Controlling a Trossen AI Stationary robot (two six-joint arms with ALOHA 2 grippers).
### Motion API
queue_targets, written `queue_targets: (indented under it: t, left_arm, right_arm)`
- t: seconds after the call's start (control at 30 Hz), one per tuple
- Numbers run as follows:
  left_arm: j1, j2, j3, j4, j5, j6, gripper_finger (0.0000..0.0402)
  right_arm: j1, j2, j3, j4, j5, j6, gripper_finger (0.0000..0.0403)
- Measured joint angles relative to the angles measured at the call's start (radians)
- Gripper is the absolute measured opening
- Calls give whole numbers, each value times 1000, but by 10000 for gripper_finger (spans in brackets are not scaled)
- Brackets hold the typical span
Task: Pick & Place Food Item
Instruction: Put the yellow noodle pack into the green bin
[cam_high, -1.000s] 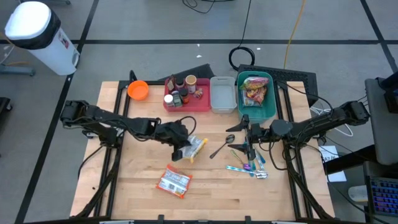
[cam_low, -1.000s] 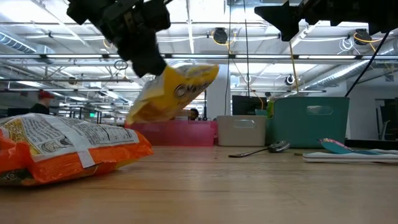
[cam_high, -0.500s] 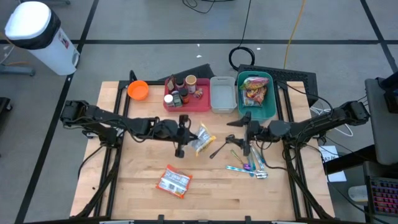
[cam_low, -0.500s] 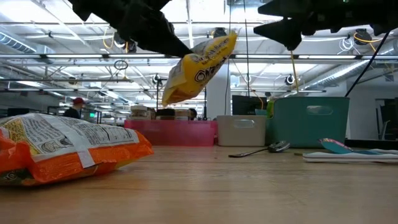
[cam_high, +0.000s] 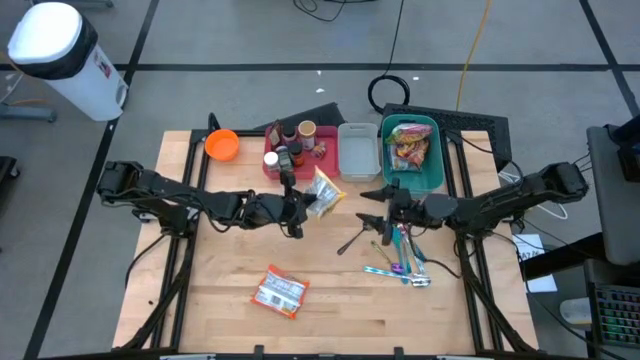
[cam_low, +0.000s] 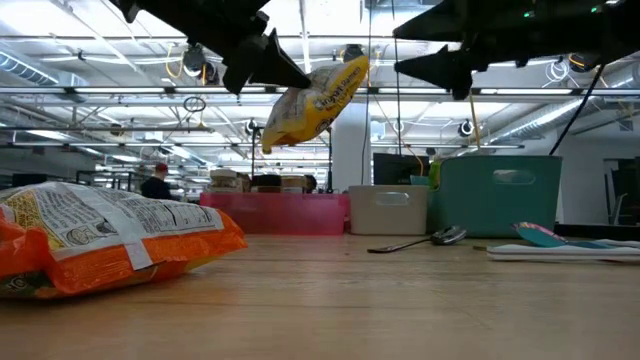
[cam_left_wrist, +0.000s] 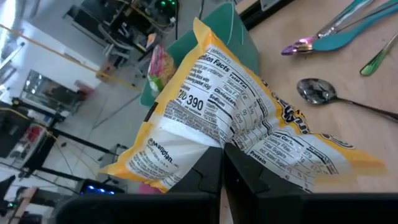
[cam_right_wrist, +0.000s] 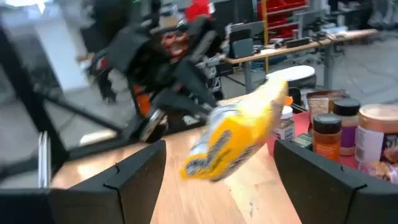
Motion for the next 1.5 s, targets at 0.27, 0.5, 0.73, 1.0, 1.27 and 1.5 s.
queue_targets:
  t: [0.27,0.5,0.73,1.0,1.27,1.5]
  left_arm:
    - [0,0,0,11,1,0,14]
    - [0,0,1,1,1,-4,8]
    - [0,0,1,1,1,-7,4]
    - [0,0,1,-3,2,-38,12]
    - [0,1,1,-7,6,-42,18]
    - [0,1,1,-7,11,-46,6]
  right_arm:
    - [-112,170,0,180,-4,212,288]
    - [-153,298,0,420,-169,272,288]
    - [-154,376,43,448,-155,264,288]
    - [-151,400,110,363,-157,227,267]
    - [-151,400,110,363,-156,245,164]
    - [-151,400,110,365,-157,238,66]
